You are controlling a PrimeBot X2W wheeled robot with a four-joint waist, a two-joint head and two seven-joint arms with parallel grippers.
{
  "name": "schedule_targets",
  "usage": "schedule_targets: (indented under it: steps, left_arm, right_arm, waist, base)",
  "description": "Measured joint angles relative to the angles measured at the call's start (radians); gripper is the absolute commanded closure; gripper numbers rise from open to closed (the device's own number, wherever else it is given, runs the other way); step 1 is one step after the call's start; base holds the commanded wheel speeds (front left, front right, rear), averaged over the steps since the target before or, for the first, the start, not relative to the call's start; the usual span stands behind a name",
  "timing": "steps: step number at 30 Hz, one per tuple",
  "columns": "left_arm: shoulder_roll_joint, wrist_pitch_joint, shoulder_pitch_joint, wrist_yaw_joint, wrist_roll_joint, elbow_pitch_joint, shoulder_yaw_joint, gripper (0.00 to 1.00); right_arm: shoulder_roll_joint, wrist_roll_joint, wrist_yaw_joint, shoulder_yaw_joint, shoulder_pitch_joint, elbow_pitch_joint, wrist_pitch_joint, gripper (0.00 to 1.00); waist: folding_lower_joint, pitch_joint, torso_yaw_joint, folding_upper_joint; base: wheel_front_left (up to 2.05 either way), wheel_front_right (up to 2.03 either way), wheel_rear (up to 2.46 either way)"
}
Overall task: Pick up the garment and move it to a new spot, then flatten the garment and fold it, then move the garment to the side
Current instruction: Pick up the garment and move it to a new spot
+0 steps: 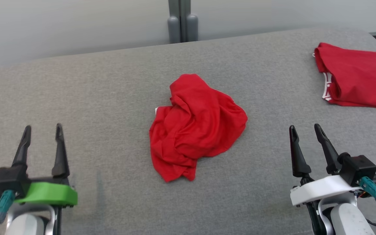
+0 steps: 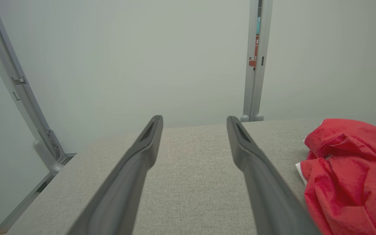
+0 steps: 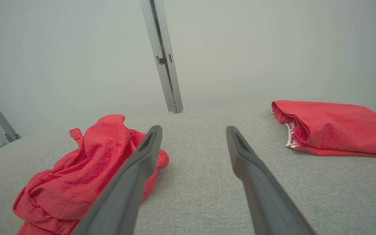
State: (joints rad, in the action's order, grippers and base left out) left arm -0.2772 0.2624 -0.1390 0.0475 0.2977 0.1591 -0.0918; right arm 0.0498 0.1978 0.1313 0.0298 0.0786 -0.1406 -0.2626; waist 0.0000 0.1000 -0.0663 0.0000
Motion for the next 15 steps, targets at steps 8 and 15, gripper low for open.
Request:
schedule_targets:
  steps: [8, 15]
  left_arm:
    - [0.051, 0.000, 0.122, -0.040, -0.058, -0.030, 0.102, 0.00]
    - [0.116, 0.000, 0.163, -0.074, -0.099, -0.025, 0.146, 0.00]
  right_arm:
    - [0.000, -0.011, 0.000, -0.007, -0.025, -0.016, 0.000, 0.00]
    - [0.000, -0.017, 0.000, -0.011, -0.059, -0.034, 0.000, 0.00]
  waist:
    - [0.0000, -0.029, 0.056, 0.0000]
    - [0.0000, -0.063, 0.080, 0.0000]
  base:
    - [0.00, 0.00, 0.00]
    - [0.00, 0.00, 0.00]
